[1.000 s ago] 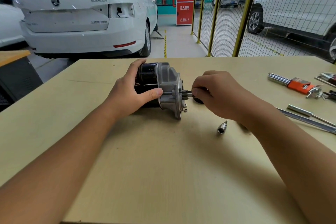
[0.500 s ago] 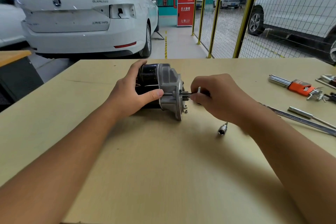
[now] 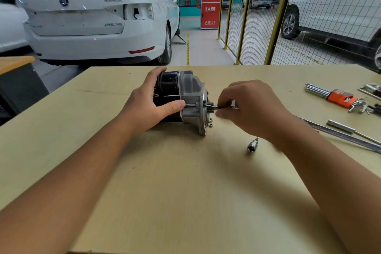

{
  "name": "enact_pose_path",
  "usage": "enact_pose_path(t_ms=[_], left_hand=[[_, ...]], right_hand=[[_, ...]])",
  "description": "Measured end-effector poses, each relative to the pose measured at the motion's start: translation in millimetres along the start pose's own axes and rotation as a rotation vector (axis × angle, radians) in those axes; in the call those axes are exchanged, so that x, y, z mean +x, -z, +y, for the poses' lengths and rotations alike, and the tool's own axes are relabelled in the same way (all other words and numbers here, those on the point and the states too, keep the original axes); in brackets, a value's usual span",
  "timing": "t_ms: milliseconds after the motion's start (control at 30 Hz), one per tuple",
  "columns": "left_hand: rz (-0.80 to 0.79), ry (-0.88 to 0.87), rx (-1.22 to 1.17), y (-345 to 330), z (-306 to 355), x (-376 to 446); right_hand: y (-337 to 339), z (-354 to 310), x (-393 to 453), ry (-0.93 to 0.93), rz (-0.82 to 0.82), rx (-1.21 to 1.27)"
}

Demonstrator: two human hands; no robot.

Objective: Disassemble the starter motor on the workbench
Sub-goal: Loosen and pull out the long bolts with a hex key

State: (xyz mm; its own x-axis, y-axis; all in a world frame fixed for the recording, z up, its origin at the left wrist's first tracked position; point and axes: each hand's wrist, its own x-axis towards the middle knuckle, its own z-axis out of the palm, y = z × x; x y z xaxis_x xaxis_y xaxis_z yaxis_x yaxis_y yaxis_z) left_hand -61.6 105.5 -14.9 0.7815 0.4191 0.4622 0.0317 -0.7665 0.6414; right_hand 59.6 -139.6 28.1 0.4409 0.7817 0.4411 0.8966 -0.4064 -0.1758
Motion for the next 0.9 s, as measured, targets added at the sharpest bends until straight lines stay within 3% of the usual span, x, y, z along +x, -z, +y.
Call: enact_pose_path(t_ms=[267, 533, 900], left_hand=[[0.008, -0.007, 0.007, 1.0, 1.1, -0.3], [0.013, -0.006, -0.002, 0.3, 0.2, 0.1], [0.014, 0.000, -0.004, 0.6, -2.8, 1.5]], right_hand=[[-2.7, 0.8, 1.9, 0.030, 0.058, 0.143], [-1.0, 3.2, 3.3, 0.041, -0.015, 0.083], [4.5, -1.7, 0.4, 0.000, 0.027, 0.026]])
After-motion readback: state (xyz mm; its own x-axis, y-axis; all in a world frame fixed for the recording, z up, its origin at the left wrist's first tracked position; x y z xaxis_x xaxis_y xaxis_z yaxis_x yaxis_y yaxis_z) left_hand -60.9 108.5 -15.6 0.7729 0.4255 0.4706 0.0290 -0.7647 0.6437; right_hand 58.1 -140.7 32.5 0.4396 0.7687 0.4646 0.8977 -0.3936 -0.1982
